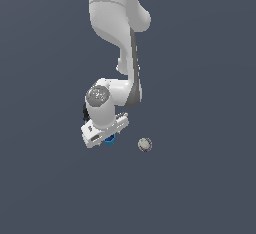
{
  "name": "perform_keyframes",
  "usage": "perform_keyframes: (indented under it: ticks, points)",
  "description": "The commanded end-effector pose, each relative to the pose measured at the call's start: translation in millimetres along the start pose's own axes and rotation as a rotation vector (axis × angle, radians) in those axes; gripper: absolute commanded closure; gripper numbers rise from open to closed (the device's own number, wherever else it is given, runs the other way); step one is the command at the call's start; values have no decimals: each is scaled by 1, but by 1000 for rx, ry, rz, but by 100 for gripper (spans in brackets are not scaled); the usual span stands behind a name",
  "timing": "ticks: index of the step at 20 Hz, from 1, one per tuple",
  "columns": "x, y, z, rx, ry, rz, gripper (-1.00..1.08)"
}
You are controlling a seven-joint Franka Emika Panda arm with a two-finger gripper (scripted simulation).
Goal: Pick up a designated object from a clutter of objects.
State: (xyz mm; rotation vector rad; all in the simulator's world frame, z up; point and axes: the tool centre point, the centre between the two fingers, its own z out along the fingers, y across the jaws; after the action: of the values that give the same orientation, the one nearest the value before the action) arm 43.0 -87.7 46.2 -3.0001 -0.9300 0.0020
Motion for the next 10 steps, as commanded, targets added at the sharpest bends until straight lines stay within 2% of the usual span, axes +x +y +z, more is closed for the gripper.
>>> perform_keyframes:
  ticks: [1,3,4,10]
  points:
    - [1,1,5,-1,1,-1,-92]
    - [1,1,6,-1,1,-1,-92]
    - [1,1,6,-1,1,-1,108]
    - [1,1,6,-1,1,-1,108]
